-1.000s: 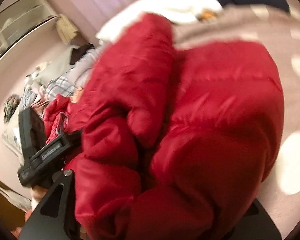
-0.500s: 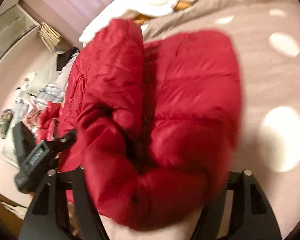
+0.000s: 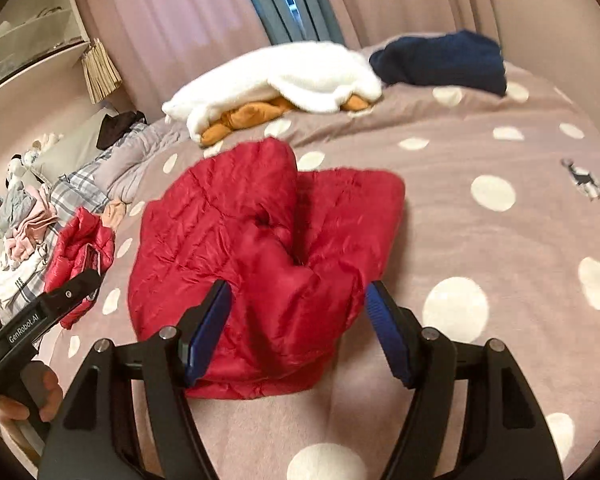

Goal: Fold large clothes

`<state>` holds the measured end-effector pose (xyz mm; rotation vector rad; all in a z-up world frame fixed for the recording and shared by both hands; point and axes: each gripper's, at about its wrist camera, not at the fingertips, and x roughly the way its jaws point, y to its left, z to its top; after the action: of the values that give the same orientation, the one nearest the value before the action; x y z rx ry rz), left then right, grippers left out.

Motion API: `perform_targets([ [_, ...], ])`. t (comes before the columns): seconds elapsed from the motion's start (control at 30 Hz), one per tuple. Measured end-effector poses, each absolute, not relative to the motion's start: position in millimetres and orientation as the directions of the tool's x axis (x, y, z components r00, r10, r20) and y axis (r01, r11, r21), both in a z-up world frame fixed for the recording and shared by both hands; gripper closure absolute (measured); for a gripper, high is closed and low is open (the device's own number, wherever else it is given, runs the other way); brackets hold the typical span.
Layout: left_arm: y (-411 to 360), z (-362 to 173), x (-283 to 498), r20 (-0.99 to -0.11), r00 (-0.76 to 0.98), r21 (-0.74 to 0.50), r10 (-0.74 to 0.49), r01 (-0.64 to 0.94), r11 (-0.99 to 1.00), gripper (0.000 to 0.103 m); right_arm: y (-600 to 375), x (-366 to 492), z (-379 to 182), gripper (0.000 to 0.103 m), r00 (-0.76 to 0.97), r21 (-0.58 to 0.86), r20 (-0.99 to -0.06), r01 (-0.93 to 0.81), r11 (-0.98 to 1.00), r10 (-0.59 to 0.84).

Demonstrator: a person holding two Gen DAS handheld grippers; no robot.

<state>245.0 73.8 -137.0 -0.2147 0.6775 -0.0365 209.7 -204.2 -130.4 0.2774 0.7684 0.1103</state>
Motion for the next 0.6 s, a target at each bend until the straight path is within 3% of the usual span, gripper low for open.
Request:
perform_targets([
  [0.33,51.1,-69.0,184.4,-0.483,0.874,-0.137,-0.055,-0.013,0.991,0.017,-201.7,157.6,-54.9,0.032,0.790,0.257,-0.583,-0.040,0.965,0.188],
  [0.53,49.6,-38.7,152.6,-0.401,0.914,-0.159,-0.062,-0.003,0.987,0.016,-198.4,122.7,-17.3,0.015,0.842,0.204,-0.516,-0.060,0.977,0.159],
  [0.6,52.0,-36.0,148.1,-0.394,0.916,-0.179,-0.082,0.012,0.984,0.003,-196.9,113.2,-9.0,0.007,0.857,0.185,-0.493,-0.066,0.981,0.150],
])
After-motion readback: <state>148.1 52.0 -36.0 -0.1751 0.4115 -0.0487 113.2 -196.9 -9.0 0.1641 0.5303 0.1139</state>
